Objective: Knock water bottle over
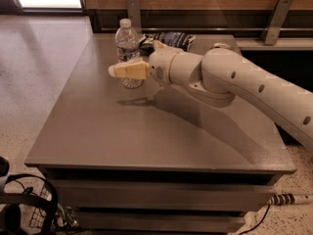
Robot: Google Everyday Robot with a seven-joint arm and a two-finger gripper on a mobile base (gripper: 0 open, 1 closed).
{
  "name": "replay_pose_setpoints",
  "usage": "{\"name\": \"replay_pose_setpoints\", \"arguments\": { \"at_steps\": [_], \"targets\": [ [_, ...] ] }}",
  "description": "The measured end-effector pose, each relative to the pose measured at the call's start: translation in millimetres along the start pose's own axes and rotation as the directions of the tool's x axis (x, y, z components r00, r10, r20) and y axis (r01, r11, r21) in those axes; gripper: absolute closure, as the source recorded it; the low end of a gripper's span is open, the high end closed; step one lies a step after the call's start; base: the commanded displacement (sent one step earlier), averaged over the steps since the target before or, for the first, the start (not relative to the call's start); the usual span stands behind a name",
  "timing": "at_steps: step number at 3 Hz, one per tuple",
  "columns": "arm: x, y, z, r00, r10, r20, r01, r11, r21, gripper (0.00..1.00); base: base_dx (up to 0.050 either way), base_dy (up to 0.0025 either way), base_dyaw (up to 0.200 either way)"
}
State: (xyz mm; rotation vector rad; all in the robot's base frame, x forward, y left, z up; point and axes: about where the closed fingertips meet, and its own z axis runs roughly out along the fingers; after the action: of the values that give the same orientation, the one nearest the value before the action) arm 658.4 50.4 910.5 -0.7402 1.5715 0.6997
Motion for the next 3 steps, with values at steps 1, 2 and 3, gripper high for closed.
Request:
{"name": "replay_pose_setpoints", "arguments": {
  "at_steps": [1,2,3],
  "targets": [
    [0.5,2.7,3.2,1.000,0.003,0.005,-0.003,1.0000,-0.004,0.11,0.000,0.00000,0.000],
    [-0.3,4.1,3.8,1.000,0.001,0.004,-0.001,1.0000,-0.007,0.35,0.000,0.00000,0.000],
    [-0.8,5.8,5.0,1.000,0.000,0.004,0.000,0.9999,-0.010,0.58,0.000,0.00000,0.000]
  ]
}}
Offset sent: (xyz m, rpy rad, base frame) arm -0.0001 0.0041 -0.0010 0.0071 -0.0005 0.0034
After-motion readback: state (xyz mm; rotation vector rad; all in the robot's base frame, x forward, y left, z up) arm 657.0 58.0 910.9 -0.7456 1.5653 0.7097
